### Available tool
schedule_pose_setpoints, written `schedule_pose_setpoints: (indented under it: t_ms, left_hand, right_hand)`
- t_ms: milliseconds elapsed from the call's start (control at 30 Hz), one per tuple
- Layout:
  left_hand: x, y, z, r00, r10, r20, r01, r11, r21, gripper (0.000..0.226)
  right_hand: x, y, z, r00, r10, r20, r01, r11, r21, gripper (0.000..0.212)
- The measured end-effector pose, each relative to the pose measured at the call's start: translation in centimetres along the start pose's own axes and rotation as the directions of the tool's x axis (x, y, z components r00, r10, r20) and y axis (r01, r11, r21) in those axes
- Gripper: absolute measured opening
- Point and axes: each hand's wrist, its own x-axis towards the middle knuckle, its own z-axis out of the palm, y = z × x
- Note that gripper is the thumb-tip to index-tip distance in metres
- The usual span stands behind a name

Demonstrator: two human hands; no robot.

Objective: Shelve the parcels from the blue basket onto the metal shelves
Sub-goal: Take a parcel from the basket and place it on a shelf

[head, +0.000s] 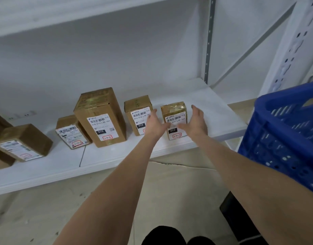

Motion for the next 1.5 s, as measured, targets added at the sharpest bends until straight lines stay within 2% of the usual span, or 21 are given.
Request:
schedule_pose_setpoints:
  t_ms: [67, 167, 233, 333, 500, 667, 933, 1233, 1367, 1500]
  left_hand:
    - [-0.5, 0.6, -0.7, 0.983, 0.179, -0.04, -0.169, 0.967, 0.189, 0.083]
    - [-0.7, 1.4, -0.9, 0.923, 0.385, 0.014, -0.347, 0.815, 0.463, 0.074]
    - [-0.9, 2.1, -0.7, 0.913, 0.403, 0.055, -0.358, 0.731, 0.58, 0.067]
    - [-1.1, 3.0, -0.4, 0.934, 0.349, 0.082, -0.312, 0.679, 0.665, 0.063]
    - [-0.9, 2.9, 0.1, 0.942, 0.323, 0.085, -0.298, 0.697, 0.652, 0.065]
    - [0.2, 2.5, 0.3, 0.935, 0.347, 0.076, -0.318, 0.72, 0.617, 0.062]
    - [2.6, 2.7, 0.5, 0.918, 0.388, 0.084, -0.359, 0.72, 0.593, 0.063]
    - [5.2, 2.8, 0.9, 0.92, 0.377, 0.106, -0.361, 0.711, 0.604, 0.076]
    - [5.8, 2.8, 0.9, 0.915, 0.386, 0.117, -0.375, 0.708, 0.599, 0.069]
    - [6.0, 3.3, 0.6, 0.92, 0.37, 0.13, -0.37, 0.709, 0.6, 0.072]
  right_hand:
    - [-0.1, -0.6, -0.8, 0.984, -0.175, -0.018, 0.171, 0.976, -0.138, 0.091]
    - [-0.3, -1.1, -1.7, 0.932, -0.361, 0.028, 0.353, 0.89, -0.289, 0.076]
    - [-0.4, -1.3, -2.0, 0.918, -0.39, 0.078, 0.392, 0.855, -0.339, 0.067]
    - [-0.7, -1.5, -2.0, 0.924, -0.37, 0.09, 0.378, 0.858, -0.349, 0.062]
    - [-0.7, -1.4, -1.5, 0.929, -0.363, 0.073, 0.365, 0.865, -0.345, 0.067]
    - [-0.1, -1.3, -0.6, 0.939, -0.342, 0.022, 0.325, 0.87, -0.369, 0.059]
    - [1.9, -1.4, 0.0, 0.943, -0.332, -0.021, 0.301, 0.878, -0.372, 0.06]
    - [4.2, -1.7, 0.7, 0.942, -0.328, -0.062, 0.287, 0.89, -0.353, 0.052]
    - [4.5, -1.9, 0.8, 0.943, -0.325, -0.065, 0.285, 0.895, -0.343, 0.048]
    - [4.0, -2.1, 0.4, 0.953, -0.301, -0.043, 0.267, 0.896, -0.354, 0.059]
